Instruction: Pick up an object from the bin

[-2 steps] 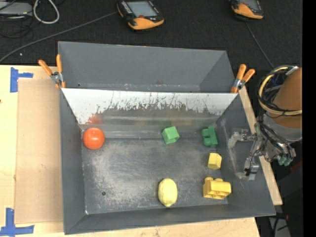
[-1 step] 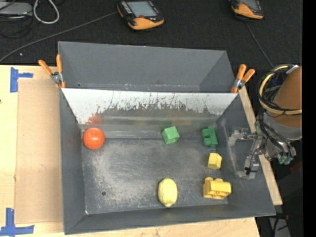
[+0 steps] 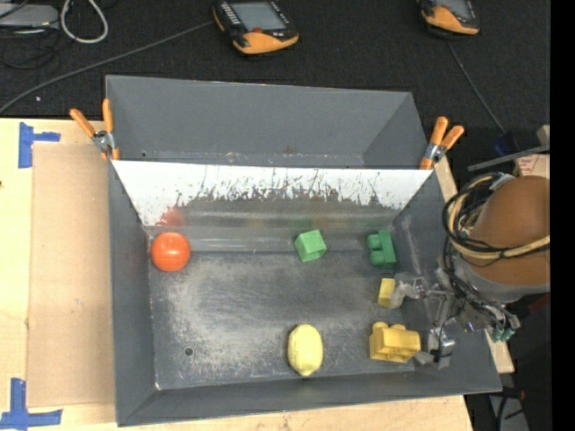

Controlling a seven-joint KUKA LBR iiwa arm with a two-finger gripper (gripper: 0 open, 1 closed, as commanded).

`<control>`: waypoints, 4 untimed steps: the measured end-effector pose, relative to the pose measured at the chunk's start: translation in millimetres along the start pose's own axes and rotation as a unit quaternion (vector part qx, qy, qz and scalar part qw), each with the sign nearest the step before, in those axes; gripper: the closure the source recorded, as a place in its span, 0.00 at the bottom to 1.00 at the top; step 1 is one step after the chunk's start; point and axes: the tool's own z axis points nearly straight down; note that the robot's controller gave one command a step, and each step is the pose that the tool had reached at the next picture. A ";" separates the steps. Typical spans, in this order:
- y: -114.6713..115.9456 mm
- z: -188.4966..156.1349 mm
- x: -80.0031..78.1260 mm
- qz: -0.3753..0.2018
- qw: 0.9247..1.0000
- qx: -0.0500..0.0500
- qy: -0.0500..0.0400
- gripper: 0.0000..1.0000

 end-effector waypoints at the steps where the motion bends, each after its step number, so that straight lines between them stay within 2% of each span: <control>1: 4.3 24.0 9.8 -0.005 1.000 -0.001 0.002 0.00; 2: 63.5 14.7 -70.2 0.040 0.999 -0.002 0.000 0.00; 3: 10.9 -5.7 -30.5 0.030 1.000 -0.001 0.004 0.00; 4: -8.2 -13.3 -16.7 0.031 1.000 0.000 0.004 0.00</control>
Offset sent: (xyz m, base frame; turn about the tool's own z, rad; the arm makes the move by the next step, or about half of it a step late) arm 0.0545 0.0724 -0.0143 0.0820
